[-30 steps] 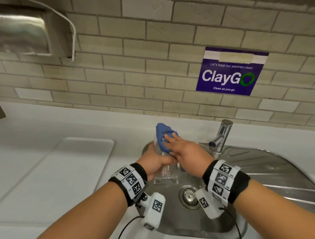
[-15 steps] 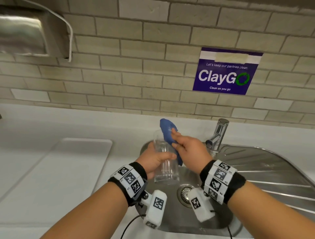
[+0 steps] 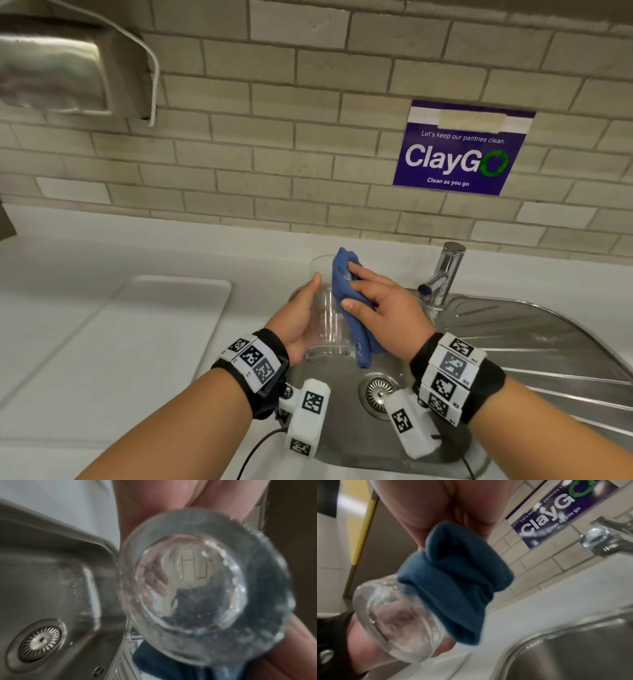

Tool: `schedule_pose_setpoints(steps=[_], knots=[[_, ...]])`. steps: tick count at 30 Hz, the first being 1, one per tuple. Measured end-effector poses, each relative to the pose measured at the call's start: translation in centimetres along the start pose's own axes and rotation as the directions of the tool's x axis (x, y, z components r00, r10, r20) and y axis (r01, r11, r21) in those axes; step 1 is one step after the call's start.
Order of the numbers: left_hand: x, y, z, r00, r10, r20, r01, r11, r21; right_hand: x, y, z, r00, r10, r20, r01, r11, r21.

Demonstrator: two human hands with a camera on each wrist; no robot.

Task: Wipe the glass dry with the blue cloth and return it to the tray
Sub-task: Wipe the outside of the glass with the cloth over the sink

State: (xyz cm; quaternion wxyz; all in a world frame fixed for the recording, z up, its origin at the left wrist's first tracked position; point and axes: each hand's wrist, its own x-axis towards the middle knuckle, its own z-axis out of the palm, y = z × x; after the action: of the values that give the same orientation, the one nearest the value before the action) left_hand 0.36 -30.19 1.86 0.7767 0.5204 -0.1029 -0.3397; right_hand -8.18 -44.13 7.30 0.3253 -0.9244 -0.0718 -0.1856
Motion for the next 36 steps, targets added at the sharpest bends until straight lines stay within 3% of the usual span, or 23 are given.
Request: schedule_pose_setpoints(steps=[2, 9, 11, 14, 16, 20, 22, 26, 31, 36], knots=[[-0.3, -0.4, 0.4, 1.000, -0.014, 0.017, 0.014, 1.000, -0.012, 0.3, -0.3, 0.6, 1.000, -0.029, -0.009, 0.028, 0.996, -0.086], [-0.2, -0.3, 0.8, 1.000, 0.008, 0.011, -0.008, 0.998, -0.060, 1.0, -1.1, 1.7, 0.993, 0.077, -0.085, -0.091, 0.982, -0.168], [-0.1, -0.3, 0.5, 1.000, 0.015, -0.002, -0.015, 0.999, -0.037, 0.7, -1.4, 1.9, 0.997, 0.076, -0.016, -0.077, 0.983, -0.165], [0.1, -0.2, -0.1, 1.000, 0.010, -0.013, -0.011, 0.999, -0.035, -1.0, -2.3, 3.0, 0.978, 0.050, 0.200, -0.015, 0.985, -0.169], [0.3, -0.4, -0.5, 0.999, 0.025, -0.035, -0.026, 0.999, -0.036, -1.2, -2.5, 3.2, 0.965, 0.066, 0.254, -0.022, 0.985, -0.173], [0.4, -1.7, -0.1, 0.999, 0.013, -0.032, -0.014, 1.000, -0.026, 1.6, -1.6, 1.2, 0.956, 0.267, 0.119, -0.264, 0.964, -0.041], [0.7, -1.4, -0.1, 0.997, 0.042, -0.062, -0.042, 0.999, 0.005, 1.7, -1.9, 0.9, 0.957, 0.268, 0.113, -0.267, 0.963, -0.028], [1.6, -0.4, -0.9, 0.979, 0.155, -0.131, -0.156, 0.988, 0.001, -0.4, -2.0, 1.9, 0.942, 0.236, 0.237, -0.232, 0.972, -0.046], [2.0, -1.2, -0.2, 0.973, 0.202, -0.108, -0.204, 0.979, -0.003, 2.5, -0.2, 1.0, 0.942, 0.327, 0.074, -0.335, 0.922, 0.192], [2.2, -0.3, -1.1, 0.935, 0.327, -0.139, -0.314, 0.943, 0.107, 1.1, -0.3, 2.3, 0.952, 0.273, 0.140, -0.286, 0.955, 0.081]])
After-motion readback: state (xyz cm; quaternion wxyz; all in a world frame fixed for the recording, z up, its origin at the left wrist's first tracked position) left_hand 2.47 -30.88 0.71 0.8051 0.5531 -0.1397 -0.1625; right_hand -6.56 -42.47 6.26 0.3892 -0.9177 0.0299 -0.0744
